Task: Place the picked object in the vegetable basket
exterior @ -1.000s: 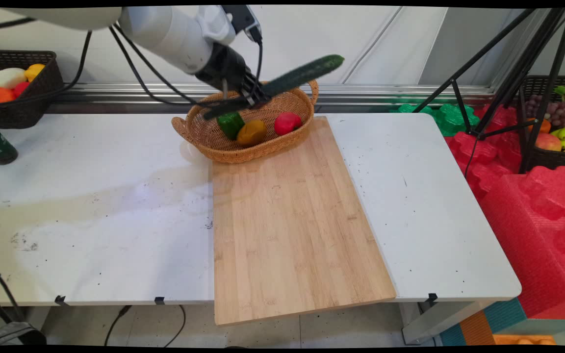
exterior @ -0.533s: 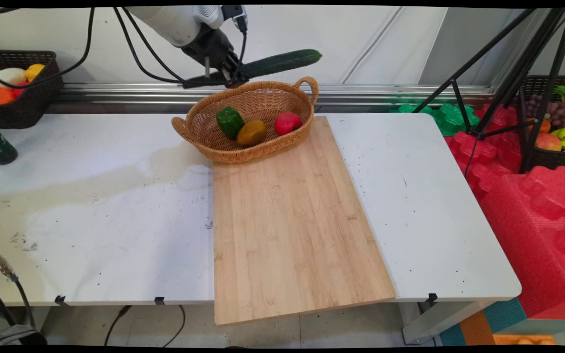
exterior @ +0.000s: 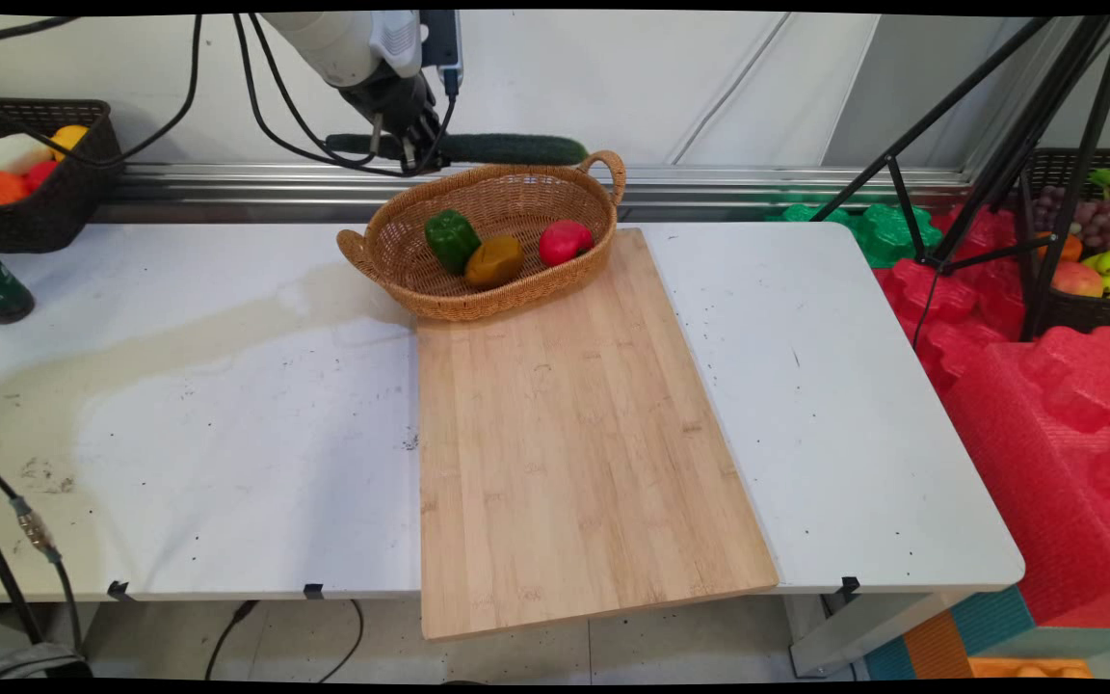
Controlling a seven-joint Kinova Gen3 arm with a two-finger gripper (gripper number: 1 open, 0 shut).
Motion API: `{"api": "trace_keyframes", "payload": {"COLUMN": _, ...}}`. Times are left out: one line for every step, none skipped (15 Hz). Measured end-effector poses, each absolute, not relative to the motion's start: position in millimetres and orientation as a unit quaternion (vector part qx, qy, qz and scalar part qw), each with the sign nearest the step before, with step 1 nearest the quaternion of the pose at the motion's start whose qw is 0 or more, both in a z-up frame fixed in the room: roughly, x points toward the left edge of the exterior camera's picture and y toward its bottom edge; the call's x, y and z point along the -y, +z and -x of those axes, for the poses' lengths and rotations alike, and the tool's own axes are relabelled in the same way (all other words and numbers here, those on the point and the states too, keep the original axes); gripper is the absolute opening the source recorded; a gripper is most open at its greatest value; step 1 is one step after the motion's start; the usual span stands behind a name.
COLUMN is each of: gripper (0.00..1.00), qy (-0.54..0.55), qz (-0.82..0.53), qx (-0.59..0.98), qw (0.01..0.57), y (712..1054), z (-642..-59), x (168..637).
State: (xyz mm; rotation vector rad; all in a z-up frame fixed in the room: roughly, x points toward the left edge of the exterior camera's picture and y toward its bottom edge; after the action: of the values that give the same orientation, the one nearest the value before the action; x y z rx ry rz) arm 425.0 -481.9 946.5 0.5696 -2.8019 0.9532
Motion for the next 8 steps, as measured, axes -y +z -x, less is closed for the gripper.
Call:
{"api": "trace_keyframes", "payload": {"gripper": 0.0, "qy": 0.314, "qz": -0.18, "qx": 0.931, "qw": 0.055, "y": 944, "z": -427, "x": 487}}
{"api": "trace_keyframes", "payload": {"gripper": 0.0, "qy": 0.312, "qz": -0.17, "qx": 0.934, "qw": 0.045, "y": 941, "z": -429, "x": 492}}
{"api": "trace_keyframes", "payload": {"gripper": 0.0, "qy": 0.31, "qz": -0.16, "qx": 0.936, "qw": 0.037, "y": 938, "z": -429, "x": 498}}
{"api": "trace_keyframes", "payload": {"gripper": 0.0, "qy": 0.308, "qz": -0.151, "qx": 0.939, "qw": 0.032, "y": 935, "z": -428, "x": 503}}
{"api": "trace_keyframes", "payload": {"gripper": 0.0, "qy": 0.305, "qz": -0.141, "qx": 0.942, "qw": 0.028, "y": 932, "z": -427, "x": 509}}
{"api": "trace_keyframes", "payload": {"gripper": 0.0, "qy": 0.301, "qz": -0.131, "qx": 0.944, "qw": 0.024, "y": 929, "z": -425, "x": 515}}
{"api": "trace_keyframes", "payload": {"gripper": 0.0, "qy": 0.297, "qz": -0.124, "qx": 0.946, "qw": 0.022, "y": 926, "z": -423, "x": 520}}
{"api": "trace_keyframes", "payload": {"gripper": 0.0, "qy": 0.295, "qz": -0.119, "qx": 0.948, "qw": 0.02, "y": 925, "z": -422, "x": 522}}
